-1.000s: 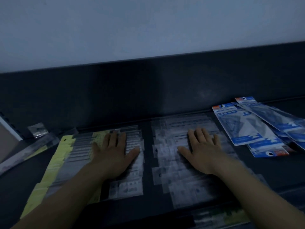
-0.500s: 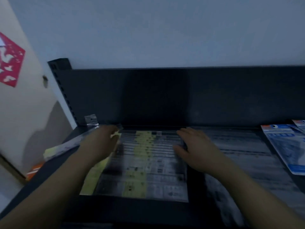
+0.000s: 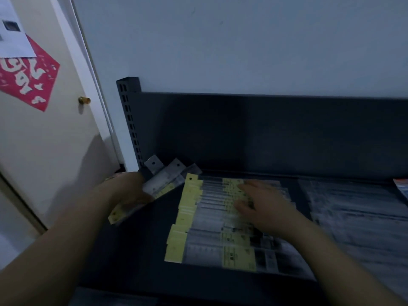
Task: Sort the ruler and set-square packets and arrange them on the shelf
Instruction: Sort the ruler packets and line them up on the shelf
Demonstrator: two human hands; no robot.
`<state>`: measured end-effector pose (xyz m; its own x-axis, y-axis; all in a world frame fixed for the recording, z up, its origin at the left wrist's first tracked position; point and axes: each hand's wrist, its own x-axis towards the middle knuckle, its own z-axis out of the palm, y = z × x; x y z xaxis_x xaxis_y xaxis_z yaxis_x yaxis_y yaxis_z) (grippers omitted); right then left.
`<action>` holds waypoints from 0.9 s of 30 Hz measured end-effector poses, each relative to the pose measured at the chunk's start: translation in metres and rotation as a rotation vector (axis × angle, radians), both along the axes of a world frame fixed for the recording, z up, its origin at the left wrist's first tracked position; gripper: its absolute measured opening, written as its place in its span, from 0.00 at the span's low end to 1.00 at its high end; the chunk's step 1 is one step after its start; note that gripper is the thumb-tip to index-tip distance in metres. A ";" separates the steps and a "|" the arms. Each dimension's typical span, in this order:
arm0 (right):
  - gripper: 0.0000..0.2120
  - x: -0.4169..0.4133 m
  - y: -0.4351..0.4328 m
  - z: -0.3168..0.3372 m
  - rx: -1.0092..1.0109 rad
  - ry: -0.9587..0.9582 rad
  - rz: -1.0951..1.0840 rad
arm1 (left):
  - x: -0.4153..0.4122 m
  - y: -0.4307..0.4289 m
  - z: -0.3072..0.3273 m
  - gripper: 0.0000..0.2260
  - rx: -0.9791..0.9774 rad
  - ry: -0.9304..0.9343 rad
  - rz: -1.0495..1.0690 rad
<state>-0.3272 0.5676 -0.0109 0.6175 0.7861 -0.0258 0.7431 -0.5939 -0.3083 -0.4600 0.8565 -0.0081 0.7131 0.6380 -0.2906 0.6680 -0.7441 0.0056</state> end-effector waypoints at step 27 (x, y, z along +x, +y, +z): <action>0.05 -0.051 -0.020 0.006 0.903 0.750 -0.227 | 0.020 -0.184 -0.005 0.13 -1.407 -1.029 0.125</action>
<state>-0.3787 0.5480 -0.0052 0.8114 0.5806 0.0668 0.1061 -0.0338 -0.9938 -0.4398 0.6729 -0.0133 0.9171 0.3792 -0.1230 0.0259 0.2512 0.9676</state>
